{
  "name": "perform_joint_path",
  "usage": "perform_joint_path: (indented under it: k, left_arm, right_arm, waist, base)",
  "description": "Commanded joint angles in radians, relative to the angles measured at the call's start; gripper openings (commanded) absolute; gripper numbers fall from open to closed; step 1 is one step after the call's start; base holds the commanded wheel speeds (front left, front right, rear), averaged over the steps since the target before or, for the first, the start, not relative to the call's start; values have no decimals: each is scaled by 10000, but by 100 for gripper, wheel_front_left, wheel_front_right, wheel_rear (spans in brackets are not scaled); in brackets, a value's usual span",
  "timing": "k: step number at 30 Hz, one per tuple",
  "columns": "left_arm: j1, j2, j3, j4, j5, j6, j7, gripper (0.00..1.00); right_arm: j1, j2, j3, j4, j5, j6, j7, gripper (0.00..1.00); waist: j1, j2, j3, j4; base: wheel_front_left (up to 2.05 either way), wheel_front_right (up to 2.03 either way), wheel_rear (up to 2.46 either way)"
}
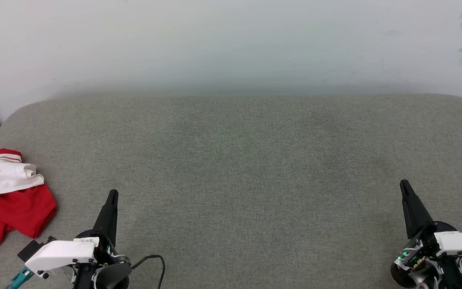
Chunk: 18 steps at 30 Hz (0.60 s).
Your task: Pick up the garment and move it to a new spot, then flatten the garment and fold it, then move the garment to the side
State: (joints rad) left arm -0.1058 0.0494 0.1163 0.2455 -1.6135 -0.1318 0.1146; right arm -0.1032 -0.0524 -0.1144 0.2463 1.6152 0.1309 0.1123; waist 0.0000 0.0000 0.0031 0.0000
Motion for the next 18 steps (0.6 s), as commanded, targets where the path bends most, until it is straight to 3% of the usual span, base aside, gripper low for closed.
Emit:
perform_joint_path:
  k: [1, 11, 12, 18]
  left_arm:
    - [-64, -23, 13, 4, 17, -25, 20, 0]
    - [-64, -23, 14, 4, 16, -25, 20, 0]
    - [-1, 0, -3, -2, 0, 0, -2, 100]
    - [-52, -3, -291, -40, -25, 4, -229, 100]
  right_arm:
    - [-117, 38, 1, 14, -49, -3, 20, 0]
    - [-117, 38, 2, 12, -49, -3, 21, 0]
    - [-1, 0, 1, -1, -1, 0, -1, 100]
    - [64, 3, 109, -117, -66, 0, -136, 100]
  waist:
    - [0, 0, 0, 0]
    - [0, 0, 0, 0]
    - [0, 0, 0, 0]
    - [0, 0, 5, -3]
  base:
    - [0, 0, 0]
    - [0, 0, 0]
    - [0, 0, 0]
    - [0, 0, 0]
